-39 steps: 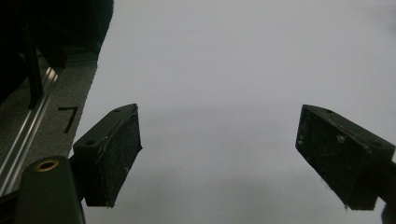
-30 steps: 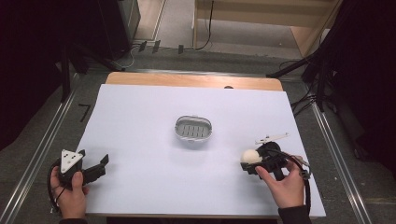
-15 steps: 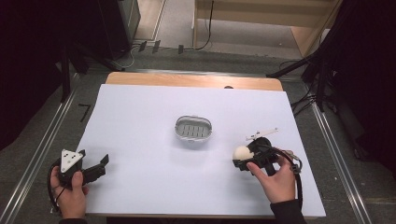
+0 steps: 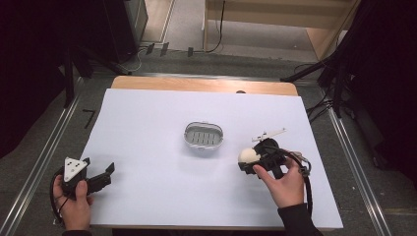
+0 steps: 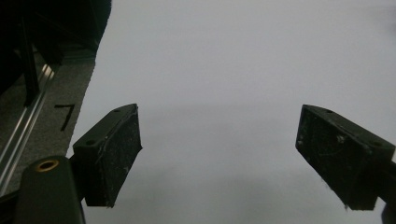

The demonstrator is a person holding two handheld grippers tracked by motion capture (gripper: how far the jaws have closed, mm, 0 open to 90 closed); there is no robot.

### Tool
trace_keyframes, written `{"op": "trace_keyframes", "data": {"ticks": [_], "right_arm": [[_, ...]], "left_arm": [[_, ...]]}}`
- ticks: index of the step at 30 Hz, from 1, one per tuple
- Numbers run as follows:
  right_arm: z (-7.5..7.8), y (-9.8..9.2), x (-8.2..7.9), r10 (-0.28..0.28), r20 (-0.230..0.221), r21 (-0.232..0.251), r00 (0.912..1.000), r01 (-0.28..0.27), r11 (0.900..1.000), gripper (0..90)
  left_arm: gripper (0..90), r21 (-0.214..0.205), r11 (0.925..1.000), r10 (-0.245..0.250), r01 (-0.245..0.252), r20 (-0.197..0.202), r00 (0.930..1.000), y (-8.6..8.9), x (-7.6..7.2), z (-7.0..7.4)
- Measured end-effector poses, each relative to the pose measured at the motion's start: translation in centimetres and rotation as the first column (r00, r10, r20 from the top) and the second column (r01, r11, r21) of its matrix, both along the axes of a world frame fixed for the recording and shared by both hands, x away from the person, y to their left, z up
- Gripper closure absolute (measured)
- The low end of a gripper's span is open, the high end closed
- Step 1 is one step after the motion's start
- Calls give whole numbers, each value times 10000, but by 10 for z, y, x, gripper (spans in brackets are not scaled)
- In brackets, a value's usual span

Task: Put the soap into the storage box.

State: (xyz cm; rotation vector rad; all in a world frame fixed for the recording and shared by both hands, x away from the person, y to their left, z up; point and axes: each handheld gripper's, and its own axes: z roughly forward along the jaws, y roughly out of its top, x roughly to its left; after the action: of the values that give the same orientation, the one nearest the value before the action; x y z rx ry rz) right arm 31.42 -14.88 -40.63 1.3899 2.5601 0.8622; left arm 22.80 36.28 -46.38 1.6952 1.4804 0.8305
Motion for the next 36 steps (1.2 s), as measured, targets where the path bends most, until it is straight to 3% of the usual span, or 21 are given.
{"op": "trace_keyframes", "data": {"ticks": [36], "right_arm": [[18,54,28,805,-19,-72,9968,-805,9967,250]], "left_arm": [[151,-76,10000,9,-9,-33,10000,1,0,0]]}}
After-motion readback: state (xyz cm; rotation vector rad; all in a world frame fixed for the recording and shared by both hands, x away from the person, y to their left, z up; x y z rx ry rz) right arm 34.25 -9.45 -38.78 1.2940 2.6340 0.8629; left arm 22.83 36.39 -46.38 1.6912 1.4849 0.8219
